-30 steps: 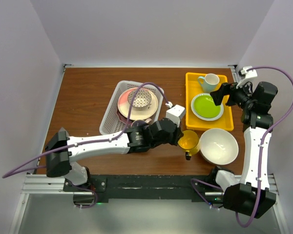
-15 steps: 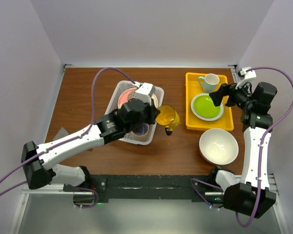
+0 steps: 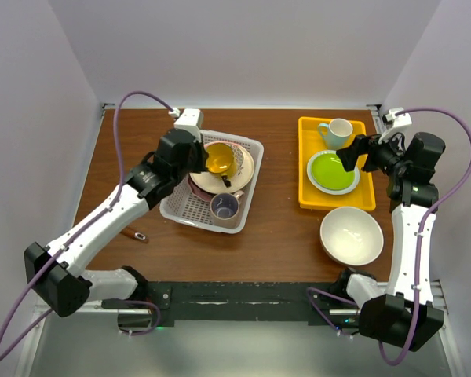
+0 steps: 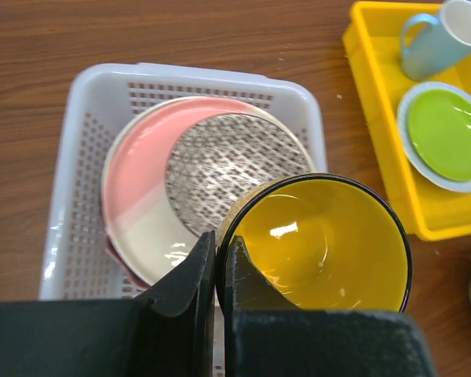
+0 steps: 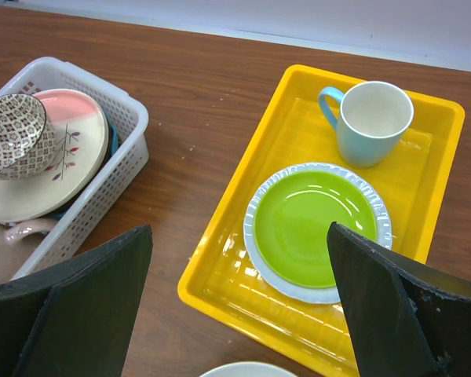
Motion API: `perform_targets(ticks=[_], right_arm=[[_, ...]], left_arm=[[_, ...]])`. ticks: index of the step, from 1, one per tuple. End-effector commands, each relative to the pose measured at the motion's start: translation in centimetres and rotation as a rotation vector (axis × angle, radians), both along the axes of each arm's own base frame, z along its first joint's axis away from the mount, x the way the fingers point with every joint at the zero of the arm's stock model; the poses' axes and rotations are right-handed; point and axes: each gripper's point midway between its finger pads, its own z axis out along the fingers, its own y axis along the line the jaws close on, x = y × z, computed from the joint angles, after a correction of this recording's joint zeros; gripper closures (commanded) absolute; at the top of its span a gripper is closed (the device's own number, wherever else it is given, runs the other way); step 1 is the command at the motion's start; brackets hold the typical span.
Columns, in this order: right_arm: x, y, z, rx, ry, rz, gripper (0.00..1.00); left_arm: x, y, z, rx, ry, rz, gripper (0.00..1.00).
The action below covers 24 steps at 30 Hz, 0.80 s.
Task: Place the mixed dishes into the plastic bin
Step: Pick up the cup at the center of the board, then place the cup in the plastic bin.
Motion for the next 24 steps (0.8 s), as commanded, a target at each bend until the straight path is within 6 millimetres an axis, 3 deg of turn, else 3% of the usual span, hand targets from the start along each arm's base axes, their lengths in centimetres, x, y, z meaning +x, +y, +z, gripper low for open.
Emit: perform_targets(ticks=[1,8,15,24], right_arm=[[0.0,0.1,0.1,-0.010,-0.015,0.016,0.03],[0.0,0.1,0.0,-0.007,-0.012,0.021,0.03],[0.0,0.2,-0.1,-0.005,-0.010,0.022,0.03],[0.0,0.2,-0.1,-0.004,-0.010,0.025,0.03]], left_arm=[[1.8,2.5,6.7,-0.100,-0.155,0.038,1.00],[3.8,5.4,7.7,-0.099,-0.168,0.088,1.00],[6.0,3.1,8.5,-0.138,-0.149,-0.004,1.00],[8.4,0.8,6.2,-0.122,-0.058,-0.065,1.00]])
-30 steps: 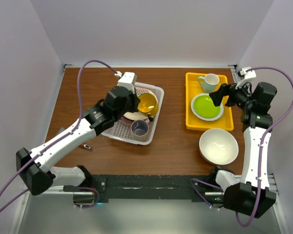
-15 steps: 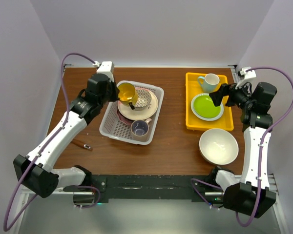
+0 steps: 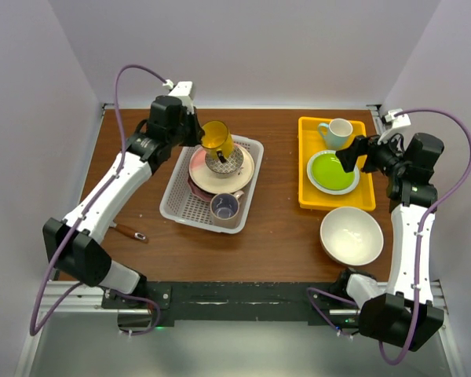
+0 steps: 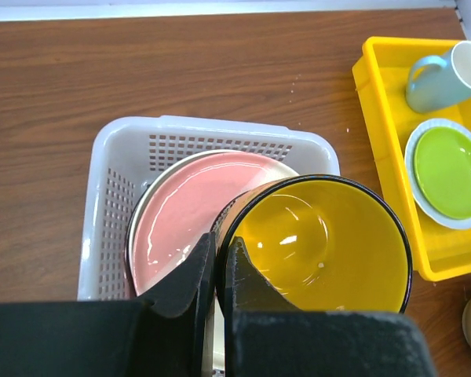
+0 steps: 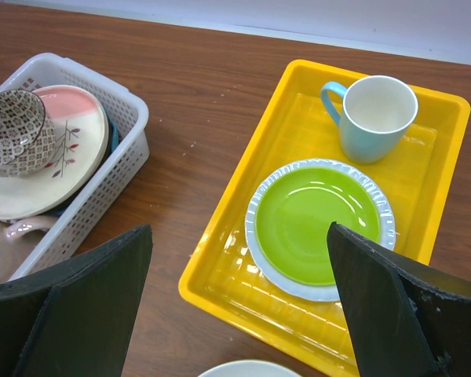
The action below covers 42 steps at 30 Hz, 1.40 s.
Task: Place the mixed dishes into the plastic bin
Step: Place the cup in the plastic bin.
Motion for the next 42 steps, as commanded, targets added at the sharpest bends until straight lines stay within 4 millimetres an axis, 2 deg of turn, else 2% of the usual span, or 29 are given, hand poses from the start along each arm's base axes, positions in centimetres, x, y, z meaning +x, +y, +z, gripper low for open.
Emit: perform_targets(ticks=[1,17,28,31,34,39,42], right_arm=[[0.0,0.1,0.3,-0.008,-0.021,0.021,0.03],[-0.1,0.3,0.4,-0.006,-0.025,0.026,0.03],[-0.1,0.2,0.5,-0.007,-0.028,0.025,0.03],[-0.1,0.3,0.5,-0.006,-0.027,0.029,0.03],[-0.2,0.3,0.6,-0.007,-0.030,0.028,0.03],[-0.2,0.3,0.6,-0.006,-0.028,0.029,0.03],[-0.2,0.3,0.6,-0.008,-0.029,0.029,0.03]], left_arm=[[1.4,-1.7,4.5,-0.069,-0.112,-0.057,1.00],[2.4,-2.4,0.2,-0.014,-0.008,-0.080,1.00],[2.8,-2.5,-1.2,0.015,0.029,-0.080,1.00],[2.9,-2.5,-1.5,0.020,0.037,-0.081,0.95],[2.8,-2.4,-1.4,0.021,0.037,-0.076,0.82],[2.8,-2.3,-0.9,0.021,0.027,-0.073,0.72],[2.7,-2.2,-0.4,0.015,0.018,-0.070,0.61]])
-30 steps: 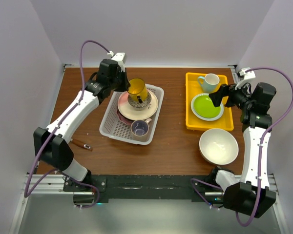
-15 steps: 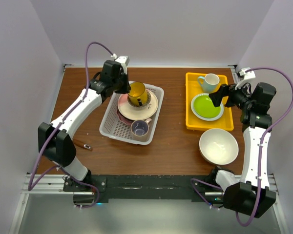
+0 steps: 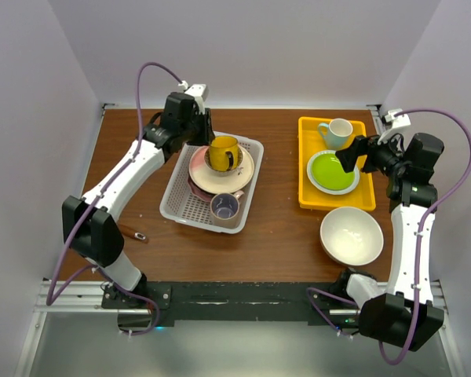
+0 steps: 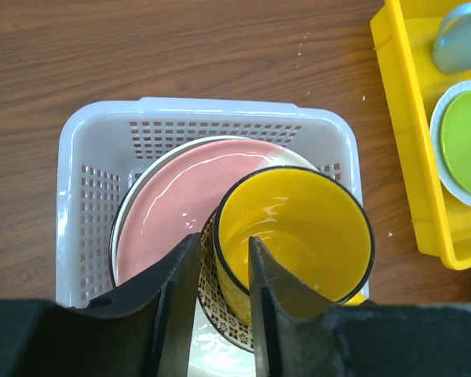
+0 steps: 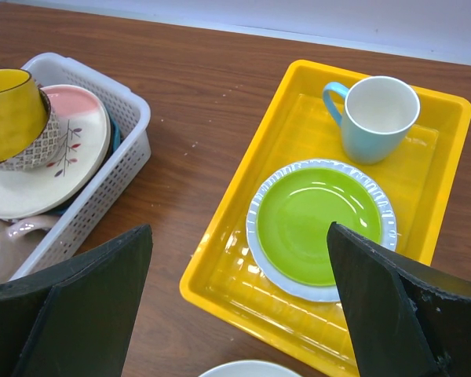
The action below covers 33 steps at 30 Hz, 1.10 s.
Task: Place the mixed dishes into the plastic bin
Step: Place the cup in the plastic bin.
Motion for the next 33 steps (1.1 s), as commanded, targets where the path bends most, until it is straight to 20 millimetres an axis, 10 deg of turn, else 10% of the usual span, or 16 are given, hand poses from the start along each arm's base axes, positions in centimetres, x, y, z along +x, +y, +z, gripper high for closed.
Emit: perform_targets(ticks=[1,15,33], right_arm=[[-0.2,0.2,0.5,-0.009,-0.026,0.024,0.03],[-0.3,0.6,0.4,-0.014,-0.028,0.051,0.03],[-1.0,1.7,0.3,-0.028,-0.040,0.135,0.03]], left_arm=[[0.5,-0.3,4.7,-0.050,-0.118,-0.005,0.56],[-1.6,1.6,10.9,-0.080,-0.283,0.027,0.14],[-6.6,3.7,16.1,-0.136,-0.449,0.007,0.00]])
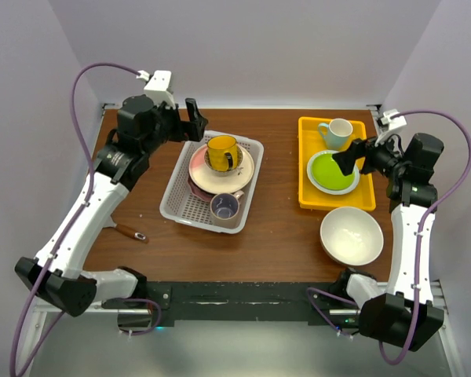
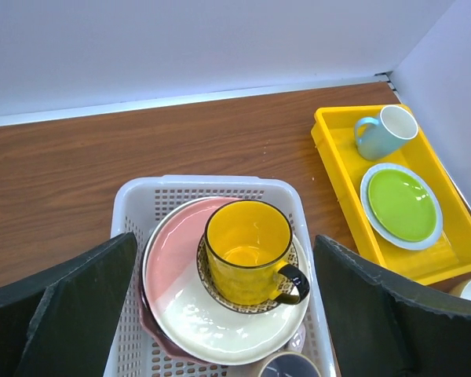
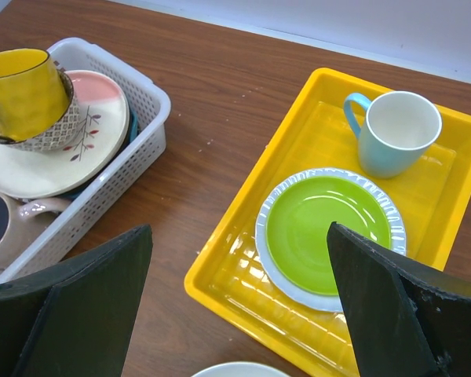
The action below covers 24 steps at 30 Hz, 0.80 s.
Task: Place the mixed dishes into the plastic bin
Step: Place the cup in the plastic bin.
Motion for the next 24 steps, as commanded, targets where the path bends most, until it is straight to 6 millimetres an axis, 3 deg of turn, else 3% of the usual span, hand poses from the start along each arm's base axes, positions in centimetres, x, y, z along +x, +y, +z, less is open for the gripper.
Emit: perform_targets(ticks=[1,6,15,24], right_arm=[[-0.6,0.6,0.2,-0.006,-0.016,0.048,0.03],[-0.7,0.8,0.1,-0.008,-0.019,0.060,0.03],[-0.9,1.1,0.2,-0.010,-0.025,0.082,0.03],[-1.0,1.3,0.1,-0.008,-0.027,0.098,0.03]], left_arm=[[-1.3,0.3,2.3,-0.028,-0.103,-0.023,0.00],[-2.9,0.9,2.7,-0.056,-0.136,-0.025,0.00],[-6.2,-1.3,2.5,-0.114,-0.135,-0.206,0.00],[-8.3,-3.9,0.2,-0.161,-0.067,-0.361,0.00]])
